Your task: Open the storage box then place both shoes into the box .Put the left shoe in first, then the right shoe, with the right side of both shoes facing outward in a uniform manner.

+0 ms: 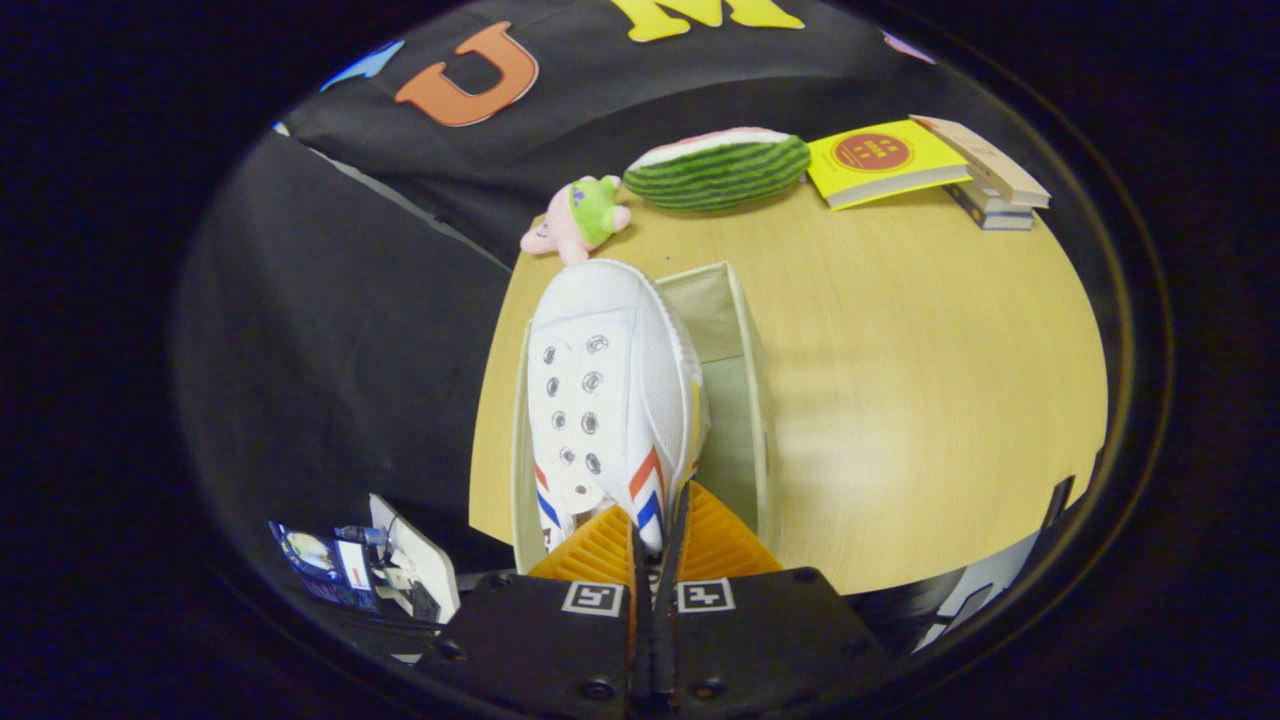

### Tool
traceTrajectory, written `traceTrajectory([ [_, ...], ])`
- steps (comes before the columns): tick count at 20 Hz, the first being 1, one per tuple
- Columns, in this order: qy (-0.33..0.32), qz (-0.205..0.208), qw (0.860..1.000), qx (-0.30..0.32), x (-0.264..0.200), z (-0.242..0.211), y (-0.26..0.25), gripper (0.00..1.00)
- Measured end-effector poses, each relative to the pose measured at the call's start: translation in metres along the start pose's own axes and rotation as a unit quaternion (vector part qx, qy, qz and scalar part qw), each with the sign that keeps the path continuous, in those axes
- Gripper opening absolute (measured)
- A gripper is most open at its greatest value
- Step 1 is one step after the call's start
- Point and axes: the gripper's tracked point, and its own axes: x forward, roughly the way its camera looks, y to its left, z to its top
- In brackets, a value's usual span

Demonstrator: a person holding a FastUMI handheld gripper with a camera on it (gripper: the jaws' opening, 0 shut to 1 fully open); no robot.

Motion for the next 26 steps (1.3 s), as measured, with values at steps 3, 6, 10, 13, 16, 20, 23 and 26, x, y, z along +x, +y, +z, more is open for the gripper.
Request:
traceTrajectory([
  [3,0.001,-0.002,1.0,0.028,0.004,0.003,-0.013,0.06],
  [6,0.003,0.002,1.0,0.028,0.006,0.003,-0.014,0.3],
  [10,0.006,0.007,1.0,0.0,0.002,-0.007,-0.009,0.49],
  [13,-0.009,0.008,1.0,-0.022,-0.004,-0.007,-0.005,0.53],
  [16,-0.027,0.012,0.999,-0.035,-0.011,-0.003,-0.002,0.54],
  [20,-0.09,0.005,0.992,-0.085,-0.022,0.013,-0.006,0.54],
  [23,-0.174,-0.008,0.976,-0.129,-0.044,0.036,-0.006,0.56],
  [26,-0.26,-0.016,0.953,-0.156,-0.076,0.055,-0.006,0.58],
])
